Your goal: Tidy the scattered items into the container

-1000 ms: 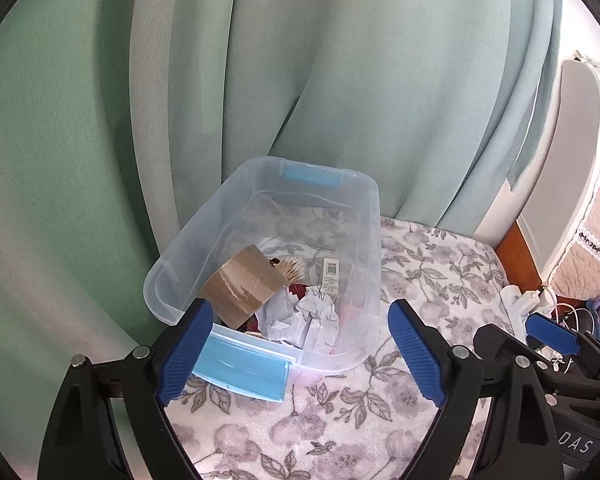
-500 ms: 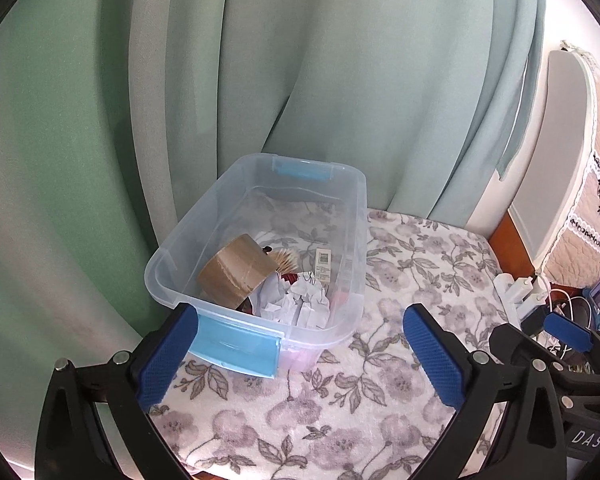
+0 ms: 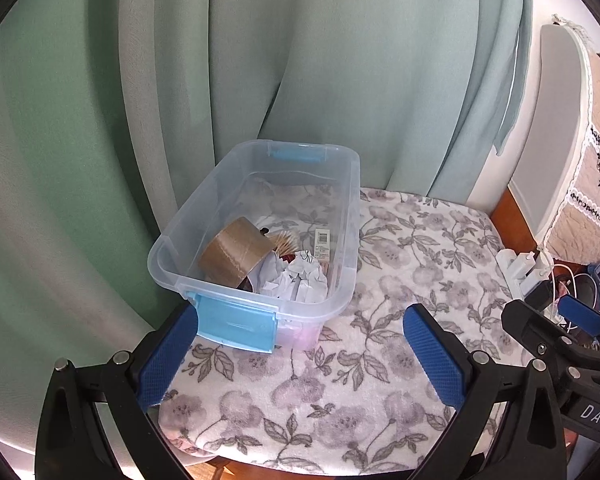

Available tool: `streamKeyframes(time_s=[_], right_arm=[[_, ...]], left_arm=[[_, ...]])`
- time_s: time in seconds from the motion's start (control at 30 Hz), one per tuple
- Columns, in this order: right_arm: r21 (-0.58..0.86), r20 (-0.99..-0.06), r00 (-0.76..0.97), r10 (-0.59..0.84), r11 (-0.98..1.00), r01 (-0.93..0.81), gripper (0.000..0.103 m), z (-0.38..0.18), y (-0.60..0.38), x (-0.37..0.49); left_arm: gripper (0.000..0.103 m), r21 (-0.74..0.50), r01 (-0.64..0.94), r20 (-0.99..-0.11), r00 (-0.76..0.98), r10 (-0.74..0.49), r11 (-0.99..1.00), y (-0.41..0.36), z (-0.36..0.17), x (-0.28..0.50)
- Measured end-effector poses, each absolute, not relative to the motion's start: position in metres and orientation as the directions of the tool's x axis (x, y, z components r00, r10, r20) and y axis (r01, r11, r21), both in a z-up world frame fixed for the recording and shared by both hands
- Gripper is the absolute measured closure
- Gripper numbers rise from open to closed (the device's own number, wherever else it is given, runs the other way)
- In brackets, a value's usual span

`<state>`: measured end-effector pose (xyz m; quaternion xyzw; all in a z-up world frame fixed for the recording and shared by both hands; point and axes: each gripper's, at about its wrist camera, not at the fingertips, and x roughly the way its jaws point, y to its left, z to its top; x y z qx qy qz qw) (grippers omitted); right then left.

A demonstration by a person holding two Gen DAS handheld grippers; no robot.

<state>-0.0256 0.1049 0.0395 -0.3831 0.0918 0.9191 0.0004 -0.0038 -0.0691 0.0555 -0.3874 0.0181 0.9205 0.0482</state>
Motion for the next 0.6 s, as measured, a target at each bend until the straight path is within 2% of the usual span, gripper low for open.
streamKeyframes(time_s=[0.6], right_arm=[[0.149,-0.712,-0.701,-0.047,-0.985,-0.086,0.000,0.056,0.109,-0.021]], left_arm=[[0.001,-0.011,-0.092,-0.741,-0.668,0.070,-0.996,-0.068,0.067,-0.001]])
